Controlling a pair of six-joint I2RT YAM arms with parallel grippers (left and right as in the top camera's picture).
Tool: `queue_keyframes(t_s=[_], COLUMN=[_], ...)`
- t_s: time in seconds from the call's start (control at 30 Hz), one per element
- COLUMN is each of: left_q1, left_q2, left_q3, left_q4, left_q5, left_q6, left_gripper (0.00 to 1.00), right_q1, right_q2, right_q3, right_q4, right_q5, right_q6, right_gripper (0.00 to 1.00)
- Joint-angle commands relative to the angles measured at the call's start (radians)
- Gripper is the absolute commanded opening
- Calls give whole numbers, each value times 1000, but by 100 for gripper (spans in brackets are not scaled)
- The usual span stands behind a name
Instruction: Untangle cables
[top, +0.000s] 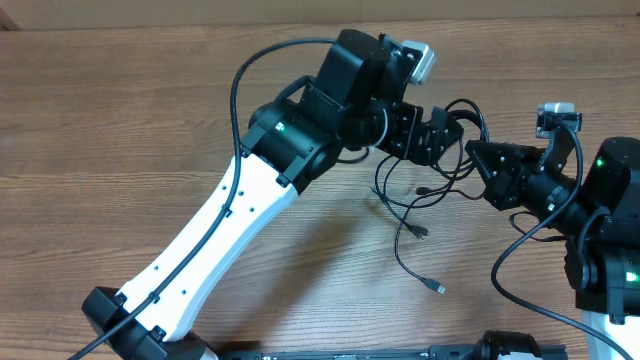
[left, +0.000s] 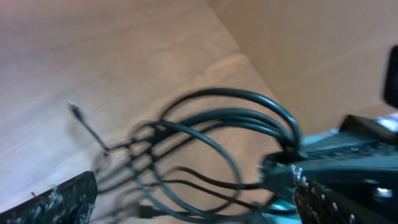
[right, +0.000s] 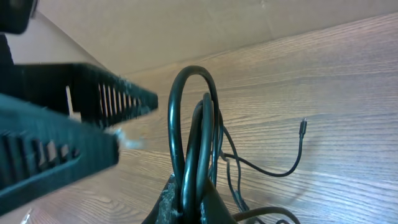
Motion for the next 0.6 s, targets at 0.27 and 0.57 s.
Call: queue_keyframes(t_s=[0.27,0.57], left_q1=[-24,-24], left_q2=[0,15], left_q3=[17,17], left_q4=[-69,-68], left_q5=[66,48], left_q6=[-418,-472], left_gripper=[91,65], right_q1=[-5,-5], right_q2=[-6,-6], right_q3=[3,3], right_q4=[11,11], right_q5=[-14,-14], right_q6=[6,6], right_gripper=[4,4])
